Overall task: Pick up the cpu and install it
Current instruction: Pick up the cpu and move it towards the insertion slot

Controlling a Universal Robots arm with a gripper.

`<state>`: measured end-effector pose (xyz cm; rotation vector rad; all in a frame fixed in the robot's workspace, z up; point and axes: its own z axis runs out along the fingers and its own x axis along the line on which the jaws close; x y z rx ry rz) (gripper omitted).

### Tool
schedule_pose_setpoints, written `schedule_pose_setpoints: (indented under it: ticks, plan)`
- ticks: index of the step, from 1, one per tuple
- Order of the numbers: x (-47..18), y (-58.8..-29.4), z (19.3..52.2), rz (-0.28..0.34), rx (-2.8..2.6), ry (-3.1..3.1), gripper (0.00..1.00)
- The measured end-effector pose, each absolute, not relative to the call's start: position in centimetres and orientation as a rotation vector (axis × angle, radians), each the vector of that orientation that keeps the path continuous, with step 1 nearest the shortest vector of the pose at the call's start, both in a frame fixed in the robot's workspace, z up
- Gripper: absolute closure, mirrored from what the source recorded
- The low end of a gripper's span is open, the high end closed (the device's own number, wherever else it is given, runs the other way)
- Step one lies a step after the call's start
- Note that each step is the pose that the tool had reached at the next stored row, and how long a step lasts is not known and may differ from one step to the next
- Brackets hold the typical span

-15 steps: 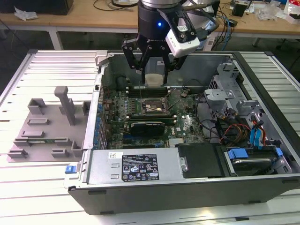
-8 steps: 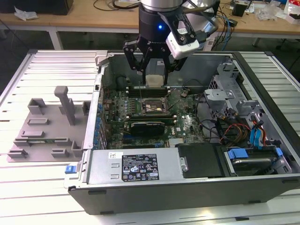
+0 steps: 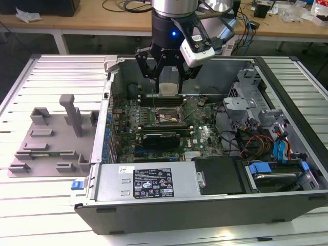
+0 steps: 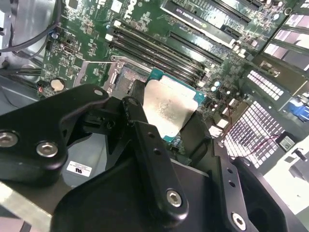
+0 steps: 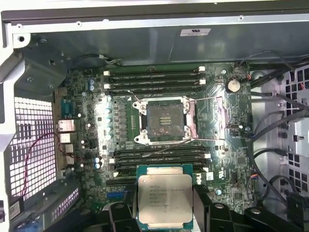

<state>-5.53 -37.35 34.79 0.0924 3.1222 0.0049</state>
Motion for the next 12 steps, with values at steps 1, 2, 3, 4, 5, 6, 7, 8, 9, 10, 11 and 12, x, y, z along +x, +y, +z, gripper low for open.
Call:
schedule_pose_setpoints:
  ticks: [1, 2, 3, 4, 5, 6, 7, 8, 9, 10, 11, 12]
  plan:
    - [-5.5, -37.3, 34.6, 0.005, 0.092, 3.122, 0.45]
    - [-5.5, -37.2, 34.4, 0.005, 0.092, 3.122, 0.45]
    - [-5.5, -37.0, 34.2, 0.005, 0.092, 3.122, 0.45]
    - [-5.5, -36.8, 34.0, 0.005, 0.092, 3.122, 0.45]
    - [-5.5, -36.6, 33.9, 0.005, 0.092, 3.122, 0.45]
    - [-5.5, -36.2, 33.7, 0.005, 0.092, 3.122, 0.45]
    - [-5.5, -36.0, 33.5, 0.005, 0.092, 3.122, 0.45]
    - [-5.5, -35.9, 33.3, 0.005, 0.092, 3.122, 0.45]
    - [-5.5, -35.8, 33.2, 0.005, 0.092, 3.122, 0.45]
    - [-5.5, -35.8, 33.1, 0.005, 0.092, 3.122, 0.45]
    - [-5.5, -35.6, 32.8, 0.005, 0.092, 3.122, 0.45]
    - [-5.5, -35.5, 32.7, 0.005, 0.092, 3.122, 0.45]
